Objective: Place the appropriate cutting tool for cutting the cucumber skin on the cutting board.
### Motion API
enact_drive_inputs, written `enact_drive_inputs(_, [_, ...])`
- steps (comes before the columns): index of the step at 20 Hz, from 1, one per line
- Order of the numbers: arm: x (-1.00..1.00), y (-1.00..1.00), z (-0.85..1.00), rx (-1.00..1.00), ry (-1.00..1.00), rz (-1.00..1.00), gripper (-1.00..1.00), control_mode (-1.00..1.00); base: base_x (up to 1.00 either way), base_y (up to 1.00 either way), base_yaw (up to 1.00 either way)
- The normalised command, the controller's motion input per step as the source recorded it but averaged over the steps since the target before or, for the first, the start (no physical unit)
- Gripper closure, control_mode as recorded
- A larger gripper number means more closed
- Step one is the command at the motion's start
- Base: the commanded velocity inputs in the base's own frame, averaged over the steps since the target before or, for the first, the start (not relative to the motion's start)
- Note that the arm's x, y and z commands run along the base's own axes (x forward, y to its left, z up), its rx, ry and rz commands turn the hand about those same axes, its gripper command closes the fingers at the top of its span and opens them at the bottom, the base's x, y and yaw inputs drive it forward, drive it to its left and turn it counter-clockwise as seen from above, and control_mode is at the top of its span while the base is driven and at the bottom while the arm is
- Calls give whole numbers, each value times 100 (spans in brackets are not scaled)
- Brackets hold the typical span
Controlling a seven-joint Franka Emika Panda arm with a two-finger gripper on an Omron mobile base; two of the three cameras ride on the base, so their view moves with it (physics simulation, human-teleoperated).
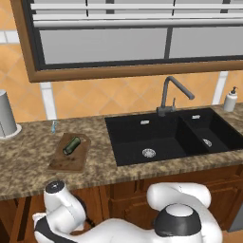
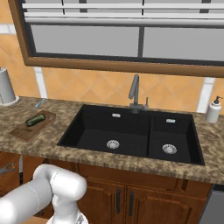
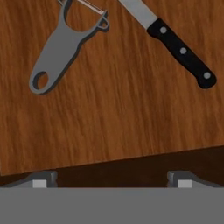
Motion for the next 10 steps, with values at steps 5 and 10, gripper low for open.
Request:
enact_drive_inputs(5, [-19,2,-11,0,0,1,-100,-100,0,0,0])
enact_drive_inputs(10, [-67,8,-2,0,0,0,-100,-100,0,0,0])
